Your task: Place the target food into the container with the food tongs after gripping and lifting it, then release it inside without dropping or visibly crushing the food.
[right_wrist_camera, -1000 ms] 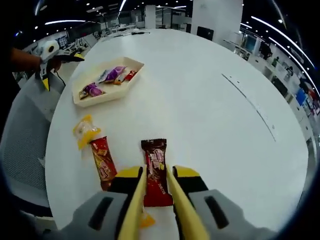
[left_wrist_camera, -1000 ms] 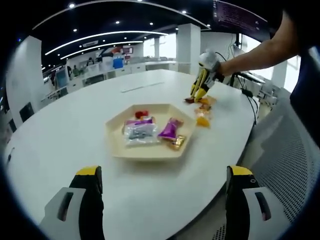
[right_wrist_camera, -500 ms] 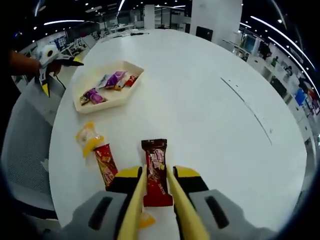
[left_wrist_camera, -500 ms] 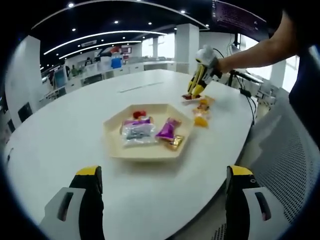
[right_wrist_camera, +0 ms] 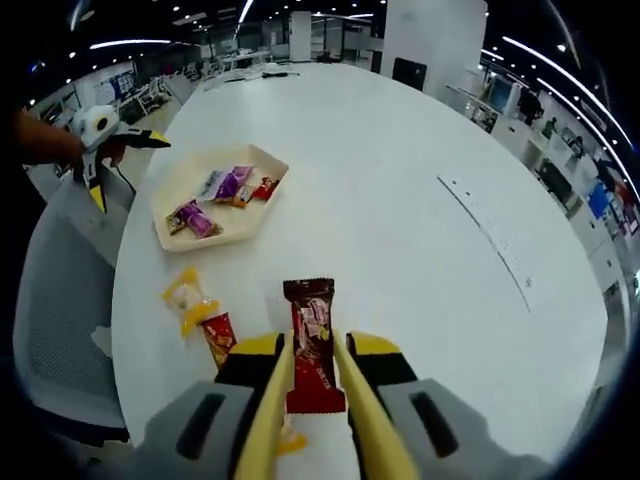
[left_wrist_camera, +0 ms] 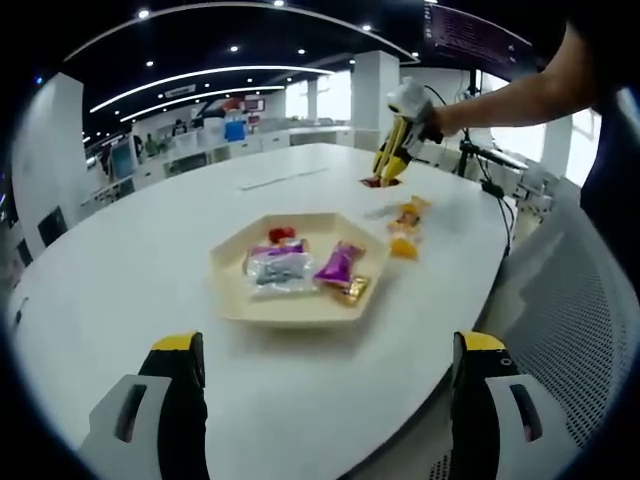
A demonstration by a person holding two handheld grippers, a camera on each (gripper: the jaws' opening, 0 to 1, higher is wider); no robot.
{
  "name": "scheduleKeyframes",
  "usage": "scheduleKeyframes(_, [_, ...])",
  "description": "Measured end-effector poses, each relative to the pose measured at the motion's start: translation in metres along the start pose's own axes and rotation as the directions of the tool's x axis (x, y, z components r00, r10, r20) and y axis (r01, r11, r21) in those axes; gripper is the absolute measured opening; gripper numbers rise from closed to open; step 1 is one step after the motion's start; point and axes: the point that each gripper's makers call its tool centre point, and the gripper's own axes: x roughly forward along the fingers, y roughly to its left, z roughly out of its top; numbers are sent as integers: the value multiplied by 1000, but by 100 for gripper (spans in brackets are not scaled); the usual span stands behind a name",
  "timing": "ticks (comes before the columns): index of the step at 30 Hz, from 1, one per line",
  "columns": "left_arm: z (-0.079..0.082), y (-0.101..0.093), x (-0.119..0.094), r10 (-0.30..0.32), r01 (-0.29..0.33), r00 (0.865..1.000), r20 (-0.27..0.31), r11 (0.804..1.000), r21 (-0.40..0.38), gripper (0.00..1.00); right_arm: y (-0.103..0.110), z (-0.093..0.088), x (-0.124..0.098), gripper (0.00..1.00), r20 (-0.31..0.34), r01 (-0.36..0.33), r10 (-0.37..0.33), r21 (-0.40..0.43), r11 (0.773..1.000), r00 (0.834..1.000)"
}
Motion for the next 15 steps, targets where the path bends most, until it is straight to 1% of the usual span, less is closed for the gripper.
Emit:
scheduleKeyframes(9, [2,0,-1,0,0,1000,11,1000,-6,100,2,6,-3,23,-1,0,0,-11,1000,1000])
scheduleKeyframes(15, [4,0,-1,-2,2,1000,20,1000,-12,100,6,18,-5,23,10,-2,2,-18,1000,1000])
